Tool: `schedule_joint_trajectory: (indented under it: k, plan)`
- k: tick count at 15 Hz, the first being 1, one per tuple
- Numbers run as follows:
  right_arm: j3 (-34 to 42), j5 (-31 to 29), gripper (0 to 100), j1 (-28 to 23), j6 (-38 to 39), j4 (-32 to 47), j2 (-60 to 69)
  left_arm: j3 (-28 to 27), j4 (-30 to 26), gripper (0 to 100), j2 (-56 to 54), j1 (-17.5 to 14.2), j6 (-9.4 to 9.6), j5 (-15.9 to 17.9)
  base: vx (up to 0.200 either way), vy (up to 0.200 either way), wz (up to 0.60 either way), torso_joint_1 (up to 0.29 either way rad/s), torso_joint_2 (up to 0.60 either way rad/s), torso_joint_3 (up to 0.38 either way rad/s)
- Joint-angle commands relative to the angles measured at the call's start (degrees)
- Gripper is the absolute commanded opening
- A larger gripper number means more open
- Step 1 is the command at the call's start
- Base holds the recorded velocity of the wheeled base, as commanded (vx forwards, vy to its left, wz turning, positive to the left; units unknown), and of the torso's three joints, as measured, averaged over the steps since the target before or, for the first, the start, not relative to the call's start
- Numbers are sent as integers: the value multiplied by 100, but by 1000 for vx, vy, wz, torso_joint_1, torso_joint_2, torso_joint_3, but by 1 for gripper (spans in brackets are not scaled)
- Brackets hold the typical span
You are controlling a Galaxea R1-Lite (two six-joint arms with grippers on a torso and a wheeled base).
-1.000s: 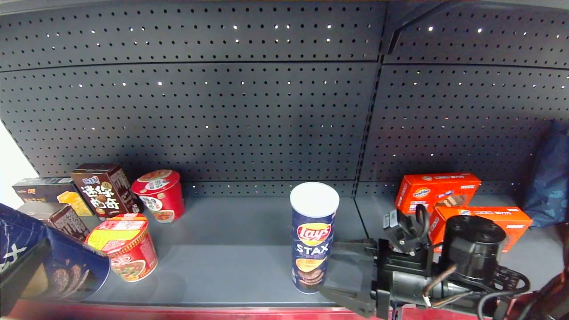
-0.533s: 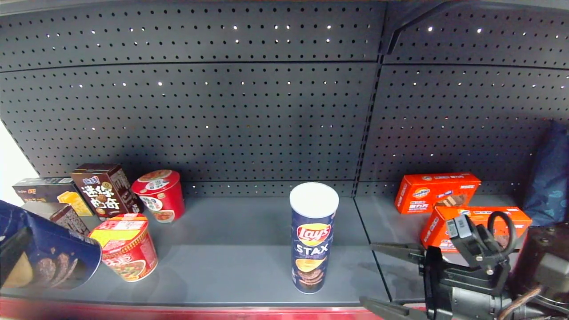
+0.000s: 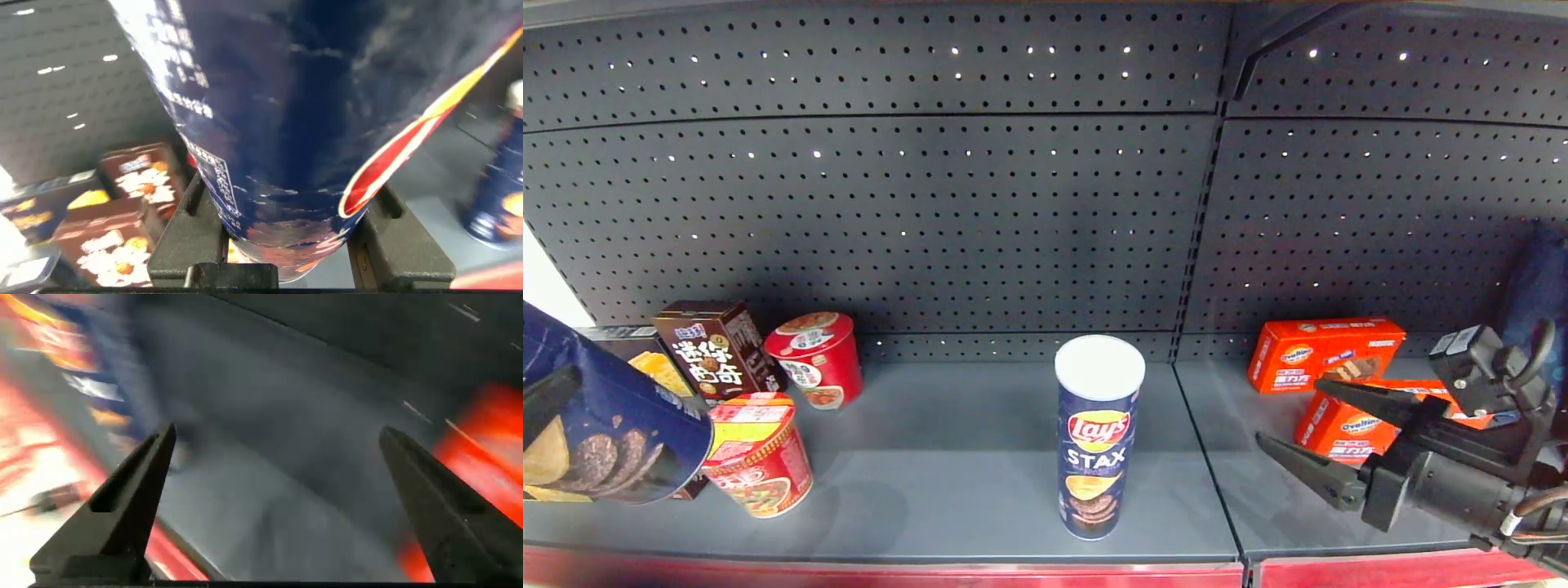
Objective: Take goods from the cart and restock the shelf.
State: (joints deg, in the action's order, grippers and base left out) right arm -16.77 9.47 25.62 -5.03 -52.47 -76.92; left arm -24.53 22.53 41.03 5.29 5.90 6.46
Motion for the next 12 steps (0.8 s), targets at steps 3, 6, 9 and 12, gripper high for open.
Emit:
schedule_joint_trajectory:
  k: [3, 6, 9, 12]
  plan:
    - [-265, -1606, 100, 900, -6, 2364, 2313, -641, -987, 0, 54, 1229, -19, 4, 0, 0, 0, 0, 0, 0]
    - [-502, -1888, 100, 663, 38, 3471, 3263, -1080, -1286, 0, 634, 1782, -335, 13, 0, 0, 0, 0, 0, 0]
    - [-344, -1879, 100, 443, 46, 4052, 3913, -1564, -1084, 0, 1548, 2116, -634, 242, 0, 0, 0, 0, 0, 0]
    - [131, -2011, 100, 356, 178, 4052, 4537, -1810, -697, 0, 2330, 2116, -669, 593, 0, 0, 0, 0, 0, 0]
